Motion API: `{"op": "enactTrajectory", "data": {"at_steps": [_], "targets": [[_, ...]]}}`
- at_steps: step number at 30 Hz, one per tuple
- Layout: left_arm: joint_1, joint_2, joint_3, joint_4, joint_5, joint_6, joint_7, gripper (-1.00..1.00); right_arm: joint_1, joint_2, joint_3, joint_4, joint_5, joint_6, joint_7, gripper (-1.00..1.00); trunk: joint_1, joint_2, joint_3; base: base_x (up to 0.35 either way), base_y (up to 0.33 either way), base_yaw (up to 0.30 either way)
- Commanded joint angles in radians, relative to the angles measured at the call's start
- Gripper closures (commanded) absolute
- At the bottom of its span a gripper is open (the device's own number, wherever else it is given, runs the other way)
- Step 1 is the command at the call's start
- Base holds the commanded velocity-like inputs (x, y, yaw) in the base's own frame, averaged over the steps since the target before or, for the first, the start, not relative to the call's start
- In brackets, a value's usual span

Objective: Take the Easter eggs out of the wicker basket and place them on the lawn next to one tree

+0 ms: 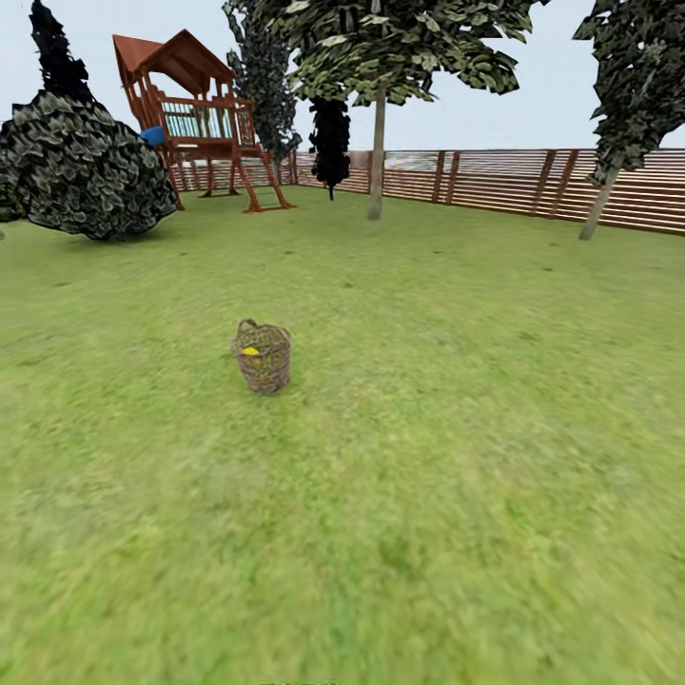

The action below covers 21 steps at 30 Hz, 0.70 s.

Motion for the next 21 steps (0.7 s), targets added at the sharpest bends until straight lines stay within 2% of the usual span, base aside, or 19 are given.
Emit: {"op": "enactTrajectory", "data": {"at_steps": [1,14,21], "targets": [[0.0,0.0,0.0,-0.001,0.0,-0.001,0.0,-1.0,0.0,0.0,0.0,0.001,0.001,-0.003,0.0,-1.0,0.0,0.0,-0.001,0.0,0.0,0.273],[0.0,0.0,0.0,-0.001,0.0,-0.001,0.0,-1.0,0.0,-0.001,-0.001,0.001,-0.001,-0.002,0.001,-1.0,0.0,0.0,-0.013,0.0,0.0,0.271],[0.0,-0.001,0.0,-0.001,0.0,-0.001,0.0,-1.0,0.0,-0.004,0.0,0.001,-0.002,0.001,0.007,-1.0,0.0,0.0,-0.014,0.0,0.0,0.058]]}}
